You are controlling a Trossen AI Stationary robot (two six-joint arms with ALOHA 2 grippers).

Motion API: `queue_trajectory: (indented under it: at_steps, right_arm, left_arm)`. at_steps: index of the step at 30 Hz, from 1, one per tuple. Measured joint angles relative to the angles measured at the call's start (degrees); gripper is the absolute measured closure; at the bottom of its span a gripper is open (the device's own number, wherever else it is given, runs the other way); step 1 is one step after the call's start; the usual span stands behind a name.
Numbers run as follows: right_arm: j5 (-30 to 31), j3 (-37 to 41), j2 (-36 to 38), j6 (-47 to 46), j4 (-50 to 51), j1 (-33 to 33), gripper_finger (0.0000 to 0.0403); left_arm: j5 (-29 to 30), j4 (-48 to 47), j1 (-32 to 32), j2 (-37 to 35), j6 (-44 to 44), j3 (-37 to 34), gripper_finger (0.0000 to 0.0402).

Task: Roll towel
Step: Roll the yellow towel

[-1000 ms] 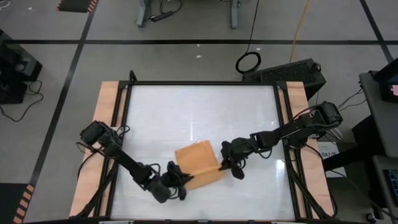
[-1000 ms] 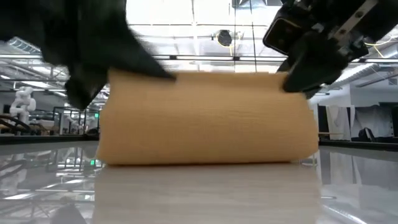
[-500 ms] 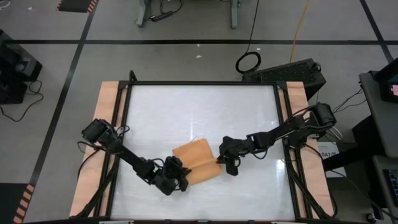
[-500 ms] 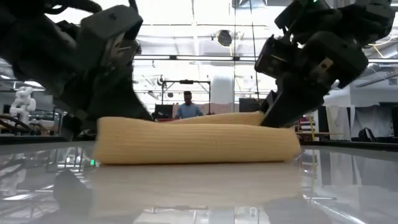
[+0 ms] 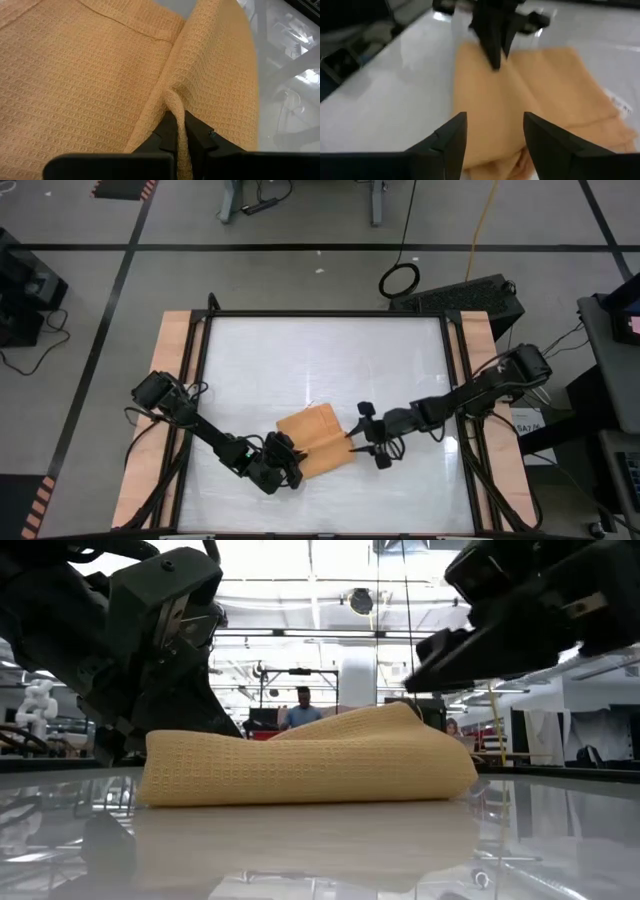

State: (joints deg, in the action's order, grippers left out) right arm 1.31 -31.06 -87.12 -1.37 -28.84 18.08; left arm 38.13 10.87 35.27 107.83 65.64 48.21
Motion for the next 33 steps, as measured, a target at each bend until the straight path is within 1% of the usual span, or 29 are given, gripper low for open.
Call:
queue_trajectory:
  at_steps: [4, 8, 12, 17, 19, 22, 26, 28, 31, 33]
  right_arm:
    - [0.32, 1.63, -4.61, -1.33, -11.79, 0.00, 0.0231]
    - [1.58, 1.57, -10.59, -6.84, -20.71, -1.58, 0.0255]
    - [1.60, 1.63, -17.39, -9.97, -26.33, -2.53, 0.0288]
    - [1.22, 1.45, -23.04, -12.42, -30.91, -2.64, 0.0336]
    - [1.24, 1.06, -24.66, -13.71, -31.53, -2.64, 0.0353]
    - [1.24, 0.39, -26.49, -15.54, -31.98, -2.62, 0.0372]
    - [1.60, 0.20, -26.96, -16.17, -31.98, -2.23, 0.0384]
    - [1.63, 0.23, -26.96, -16.15, -31.96, -2.00, 0.0385]
    - [1.61, 0.16, -26.99, -16.11, -31.77, -1.89, 0.0383]
    - [1.32, 0.09, -27.00, -16.46, -31.68, -1.89, 0.0381]
  left_arm:
    - [0.02, 0.41, -0.02, 0.02, -0.12, 0.00, 0.0386]
    - [0.02, 0.41, 0.00, 0.07, -0.41, 0.02, 0.0386]
    - [0.04, 0.69, 0.11, 0.07, -2.35, 0.02, 0.0386]
    - [0.91, 1.01, 0.25, -0.29, -6.65, 0.02, 0.0382]
    - [0.98, 1.02, 0.32, -1.03, -8.50, 0.02, 0.0366]
    - [0.94, 0.20, 0.80, -3.30, -10.77, 0.02, 0.0323]
    - [1.33, -6.55, 1.92, -8.57, -10.56, 0.04, 0.0255]
    - [1.41, -8.91, 2.54, -11.52, -10.79, 0.04, 0.0228]
    - [3.86, -8.51, 3.81, -15.06, -15.18, 0.04, 0.0203]
    - [5.79, -3.88, 4.66, -15.55, -20.59, 0.04, 0.0197]
